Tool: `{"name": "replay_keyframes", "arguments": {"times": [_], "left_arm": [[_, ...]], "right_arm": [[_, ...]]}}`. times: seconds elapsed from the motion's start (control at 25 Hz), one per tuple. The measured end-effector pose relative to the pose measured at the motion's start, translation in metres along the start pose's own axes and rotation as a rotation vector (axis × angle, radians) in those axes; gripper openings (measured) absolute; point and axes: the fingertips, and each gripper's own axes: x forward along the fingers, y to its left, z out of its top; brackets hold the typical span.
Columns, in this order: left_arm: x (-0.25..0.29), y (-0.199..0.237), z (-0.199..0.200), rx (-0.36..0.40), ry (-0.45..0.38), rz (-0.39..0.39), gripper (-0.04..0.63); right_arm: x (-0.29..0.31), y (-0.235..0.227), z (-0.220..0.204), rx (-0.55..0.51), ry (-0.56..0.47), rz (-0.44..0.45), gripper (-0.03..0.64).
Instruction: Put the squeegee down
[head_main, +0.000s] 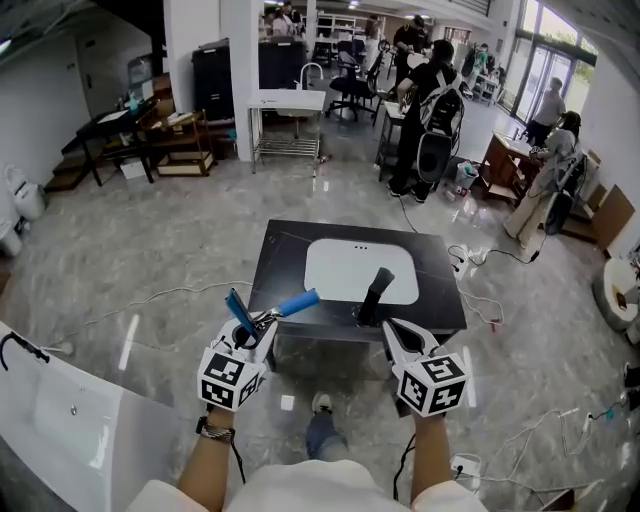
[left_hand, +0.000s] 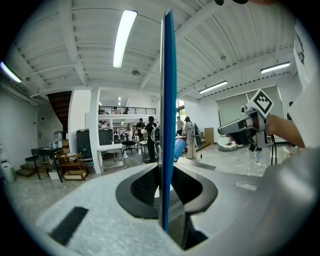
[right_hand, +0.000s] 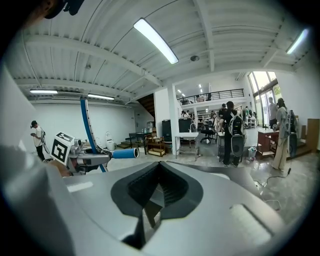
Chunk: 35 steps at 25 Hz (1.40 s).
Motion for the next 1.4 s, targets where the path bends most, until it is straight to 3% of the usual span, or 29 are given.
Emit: {"name": "replay_keyframes", "arguments": {"times": [0.44, 0.68, 1.0, 1.4], "left_arm": [[0.088, 0.057, -0.011, -0.034, 0.068, -0.010, 0.075], [0.133, 0.077, -0.035, -0.097, 0.137, -0.059, 0.075], [0.183, 0.113, -0.067, -0.143, 0.212, -0.049, 0.075], [0.232, 0.147, -0.113, -0.217, 0.276, -0.076, 0.075]], "right_arm": [[0.100, -0.044, 0.012, 0.012, 0.060, 0.045, 0.006], [0.147, -0.058, 0.004, 0.025, 0.108, 0.080, 0.006], [0.207, -0.064, 0.004, 0.004, 0.128, 0.120, 0.006], [0.272, -0.075, -0.022, 0.052, 0.216, 0.156, 0.006]]}}
